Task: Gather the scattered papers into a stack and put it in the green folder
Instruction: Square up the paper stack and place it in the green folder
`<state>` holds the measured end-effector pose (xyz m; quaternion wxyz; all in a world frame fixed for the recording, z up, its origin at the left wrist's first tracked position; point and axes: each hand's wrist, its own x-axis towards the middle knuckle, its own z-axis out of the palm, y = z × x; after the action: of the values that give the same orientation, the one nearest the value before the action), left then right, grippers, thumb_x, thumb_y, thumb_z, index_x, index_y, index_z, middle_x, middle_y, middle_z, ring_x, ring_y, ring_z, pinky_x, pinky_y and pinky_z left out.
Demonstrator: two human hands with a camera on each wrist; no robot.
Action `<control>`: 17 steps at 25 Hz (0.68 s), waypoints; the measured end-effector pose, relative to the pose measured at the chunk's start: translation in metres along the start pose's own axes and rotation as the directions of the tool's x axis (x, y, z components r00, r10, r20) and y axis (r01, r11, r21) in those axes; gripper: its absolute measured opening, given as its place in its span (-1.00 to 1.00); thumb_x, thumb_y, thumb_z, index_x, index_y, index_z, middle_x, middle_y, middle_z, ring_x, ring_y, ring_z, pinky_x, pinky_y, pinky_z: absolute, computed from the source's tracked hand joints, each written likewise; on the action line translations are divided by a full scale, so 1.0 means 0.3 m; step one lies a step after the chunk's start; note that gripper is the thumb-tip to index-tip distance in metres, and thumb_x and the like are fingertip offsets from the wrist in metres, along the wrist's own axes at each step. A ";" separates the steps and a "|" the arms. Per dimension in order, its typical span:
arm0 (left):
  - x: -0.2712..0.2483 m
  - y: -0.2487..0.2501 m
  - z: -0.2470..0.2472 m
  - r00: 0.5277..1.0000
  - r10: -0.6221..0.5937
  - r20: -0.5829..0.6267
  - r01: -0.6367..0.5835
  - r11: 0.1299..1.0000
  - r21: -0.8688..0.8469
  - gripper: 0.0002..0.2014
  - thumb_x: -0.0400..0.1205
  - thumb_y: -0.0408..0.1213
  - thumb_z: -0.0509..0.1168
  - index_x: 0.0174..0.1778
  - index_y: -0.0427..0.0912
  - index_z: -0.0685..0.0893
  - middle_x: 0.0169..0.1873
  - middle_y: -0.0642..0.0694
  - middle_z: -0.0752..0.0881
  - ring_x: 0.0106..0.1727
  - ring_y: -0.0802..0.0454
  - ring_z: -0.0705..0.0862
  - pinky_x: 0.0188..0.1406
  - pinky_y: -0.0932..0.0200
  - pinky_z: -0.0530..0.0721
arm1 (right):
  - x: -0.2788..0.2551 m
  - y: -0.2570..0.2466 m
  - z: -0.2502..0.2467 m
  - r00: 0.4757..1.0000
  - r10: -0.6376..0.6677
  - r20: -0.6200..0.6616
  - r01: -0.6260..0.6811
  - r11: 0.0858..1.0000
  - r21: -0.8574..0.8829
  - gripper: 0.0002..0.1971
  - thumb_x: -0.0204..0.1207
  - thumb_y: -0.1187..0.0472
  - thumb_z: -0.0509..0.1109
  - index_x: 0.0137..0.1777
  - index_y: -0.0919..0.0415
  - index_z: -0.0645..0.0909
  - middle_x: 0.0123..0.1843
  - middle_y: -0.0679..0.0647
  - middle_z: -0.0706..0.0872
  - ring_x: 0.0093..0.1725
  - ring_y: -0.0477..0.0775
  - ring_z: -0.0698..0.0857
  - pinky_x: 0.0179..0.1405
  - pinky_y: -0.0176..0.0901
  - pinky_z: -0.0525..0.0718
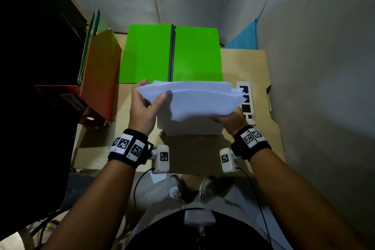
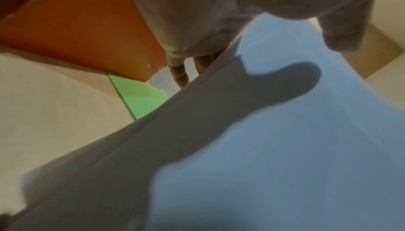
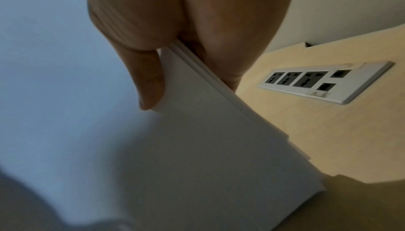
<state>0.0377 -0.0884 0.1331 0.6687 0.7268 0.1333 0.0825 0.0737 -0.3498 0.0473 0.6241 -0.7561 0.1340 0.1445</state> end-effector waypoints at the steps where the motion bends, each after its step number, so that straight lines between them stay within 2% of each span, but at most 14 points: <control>1: 0.006 0.031 -0.009 0.996 0.079 -0.049 -0.073 0.992 0.106 -0.11 0.36 0.30 0.50 0.47 -0.15 0.39 0.15 -0.17 0.65 0.17 -0.02 0.66 0.31 -0.32 0.58 | -0.006 0.003 -0.001 1.000 -0.020 0.003 0.020 1.000 0.001 -0.24 0.13 0.20 0.73 0.34 0.27 0.52 0.19 0.19 0.73 0.20 0.19 0.71 0.19 0.09 0.73; 2: 0.006 0.070 -0.011 0.977 0.202 -0.067 -0.180 0.953 0.245 -0.08 0.38 0.37 0.44 0.51 -0.15 0.38 0.26 -0.15 0.63 0.29 -0.01 0.62 0.39 -0.27 0.53 | -0.019 -0.006 -0.002 0.999 -0.039 0.029 0.038 0.999 0.016 -0.27 0.15 0.26 0.72 0.35 0.28 0.53 0.19 0.21 0.73 0.20 0.19 0.71 0.22 0.14 0.72; 3: 0.002 0.115 -0.003 0.939 0.342 -0.038 -0.301 0.871 0.389 -0.10 0.43 0.38 0.38 0.54 -0.16 0.38 0.39 -0.12 0.58 0.44 -0.01 0.53 0.50 -0.22 0.43 | -0.020 -0.005 -0.007 0.997 -0.051 0.058 0.050 0.998 0.029 -0.28 0.17 0.31 0.70 0.36 0.30 0.53 0.20 0.23 0.73 0.22 0.19 0.71 0.24 0.17 0.70; 4: -0.004 0.162 0.015 0.891 0.452 0.046 -0.407 0.751 0.520 -0.17 0.50 0.34 0.33 0.55 -0.15 0.39 0.47 -0.08 0.53 0.56 0.00 0.43 0.59 -0.22 0.29 | -0.024 -0.007 -0.009 0.996 -0.041 0.084 0.037 0.998 0.050 -0.26 0.16 0.32 0.69 0.37 0.33 0.51 0.22 0.26 0.72 0.23 0.21 0.70 0.26 0.17 0.70; 5: -0.012 0.198 0.046 0.848 0.500 0.174 -0.490 0.618 0.614 -0.27 0.57 0.28 0.29 0.54 -0.11 0.43 0.51 -0.04 0.51 0.61 0.00 0.36 0.64 -0.27 0.15 | -0.026 -0.005 -0.012 0.993 -0.042 0.106 0.034 0.996 0.077 -0.23 0.14 0.31 0.69 0.39 0.35 0.49 0.23 0.28 0.71 0.25 0.22 0.69 0.26 0.17 0.69; 6: -0.019 0.228 0.086 0.806 0.498 0.320 -0.568 0.500 0.654 -0.40 0.63 0.21 0.24 0.51 -0.07 0.49 0.50 -0.02 0.54 0.62 0.01 0.36 0.64 -0.34 0.06 | -0.035 -0.013 -0.010 0.993 -0.038 0.114 0.025 0.994 0.110 -0.19 0.12 0.28 0.68 0.40 0.37 0.47 0.22 0.30 0.70 0.25 0.24 0.69 0.25 0.17 0.70; 8: -0.017 0.240 0.155 0.696 0.424 0.580 -0.716 0.350 0.603 -0.57 0.72 0.05 0.11 0.41 -0.03 0.62 0.37 -0.01 0.68 0.51 -0.03 0.52 0.59 -0.45 0.07 | -0.039 -0.020 -0.008 0.991 -0.046 0.128 0.024 0.986 0.164 -0.15 0.08 0.25 0.69 0.40 0.41 0.45 0.19 0.31 0.70 0.24 0.29 0.69 0.21 0.20 0.71; 10: -0.001 0.225 0.190 0.584 0.364 0.726 -0.812 0.246 0.529 -0.56 0.71 -0.07 0.02 0.37 -0.05 0.68 0.26 -0.04 0.76 0.37 -0.08 0.66 0.52 -0.44 0.21 | -0.038 -0.029 -0.001 0.990 -0.073 0.123 0.052 0.985 0.166 -0.17 0.04 0.20 0.70 0.34 0.39 0.49 0.14 0.27 0.71 0.22 0.35 0.69 0.20 0.26 0.71; 11: 0.008 0.220 0.203 0.546 0.348 0.762 -0.838 0.215 0.502 -0.54 0.70 -0.09 -0.01 0.38 -0.06 0.67 0.24 -0.05 0.77 0.32 -0.09 0.69 0.47 -0.39 0.29 | -0.041 -0.034 0.000 0.990 -0.074 0.117 0.055 0.986 0.160 -0.21 0.03 0.19 0.69 0.30 0.35 0.51 0.11 0.26 0.71 0.20 0.36 0.69 0.19 0.28 0.71; 14: 0.012 0.240 0.263 0.501 0.280 0.819 -0.865 0.149 0.478 -0.54 0.75 -0.07 -0.05 0.48 -0.04 0.58 0.22 -0.04 0.78 0.18 -0.12 0.73 0.21 -0.10 0.43 | -0.039 -0.028 -0.003 0.990 -0.074 0.123 0.055 0.987 0.154 -0.27 0.04 0.28 0.68 0.26 0.32 0.51 0.09 0.28 0.70 0.16 0.35 0.68 0.14 0.30 0.71; 16: 0.010 0.242 0.310 0.529 0.220 0.820 -0.849 0.143 0.509 -0.53 0.77 -0.07 -0.07 0.56 -0.06 0.47 0.19 -0.06 0.77 0.10 -0.16 0.71 0.01 -0.01 0.38 | -0.032 -0.015 -0.005 0.989 -0.082 0.125 0.062 0.987 0.150 -0.32 0.10 0.38 0.69 0.26 0.29 0.52 0.12 0.33 0.70 0.18 0.34 0.70 0.14 0.30 0.71; 17: 0.006 0.238 0.327 0.549 0.198 0.812 -0.836 0.137 0.532 -0.53 0.78 -0.06 -0.06 0.59 -0.08 0.41 0.18 -0.08 0.75 0.08 -0.18 0.70 -0.02 -0.02 0.36 | -0.033 -0.018 -0.005 0.989 -0.082 0.126 0.065 0.988 0.138 -0.37 0.16 0.44 0.68 0.23 0.24 0.54 0.11 0.31 0.71 0.16 0.25 0.73 0.12 0.22 0.73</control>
<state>0.0745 -0.1861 0.1951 0.0791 0.9402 -0.3306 0.0200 0.0668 -0.3500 0.0562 0.6856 -0.7060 0.0738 0.1615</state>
